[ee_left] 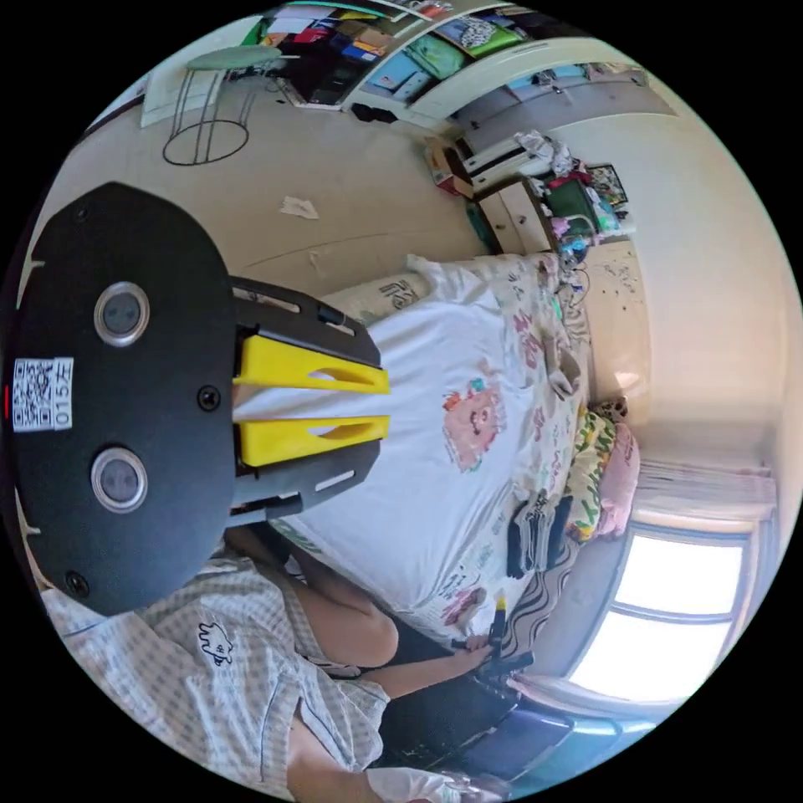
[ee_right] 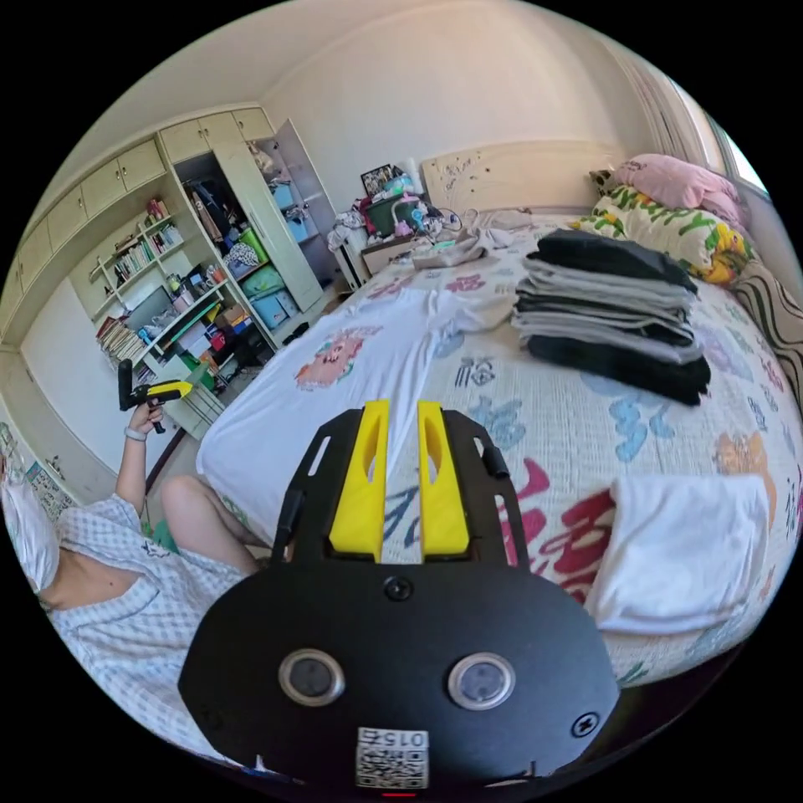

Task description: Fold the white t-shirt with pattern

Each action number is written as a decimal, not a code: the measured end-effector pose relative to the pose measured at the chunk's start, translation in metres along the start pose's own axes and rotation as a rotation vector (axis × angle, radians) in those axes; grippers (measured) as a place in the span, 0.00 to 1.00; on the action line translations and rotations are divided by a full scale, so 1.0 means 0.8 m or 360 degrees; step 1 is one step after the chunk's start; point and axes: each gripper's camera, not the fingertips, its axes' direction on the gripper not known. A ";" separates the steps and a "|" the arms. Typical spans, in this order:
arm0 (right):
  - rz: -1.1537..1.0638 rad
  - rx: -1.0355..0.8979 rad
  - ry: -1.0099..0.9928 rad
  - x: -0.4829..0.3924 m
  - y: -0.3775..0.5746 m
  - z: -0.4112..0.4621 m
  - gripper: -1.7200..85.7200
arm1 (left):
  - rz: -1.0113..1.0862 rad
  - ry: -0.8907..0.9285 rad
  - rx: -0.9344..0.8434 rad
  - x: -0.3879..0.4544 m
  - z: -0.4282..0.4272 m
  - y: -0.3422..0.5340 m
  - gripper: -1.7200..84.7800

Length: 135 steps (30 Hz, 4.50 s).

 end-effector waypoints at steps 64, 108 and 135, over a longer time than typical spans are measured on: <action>-0.1002 -0.0636 0.0057 -0.135 -0.179 0.380 0.04 | -0.0218 0.0552 -0.0313 -0.180 0.556 -0.420 0.05; -0.1018 -0.0642 -0.0019 -0.233 -0.225 0.440 0.11 | -0.0133 0.0514 -0.0395 -0.206 0.431 -0.499 0.15; -0.0757 -0.0263 -0.0370 -0.315 -0.296 0.433 0.07 | -0.0804 0.0111 0.0136 -0.469 0.022 -0.253 0.11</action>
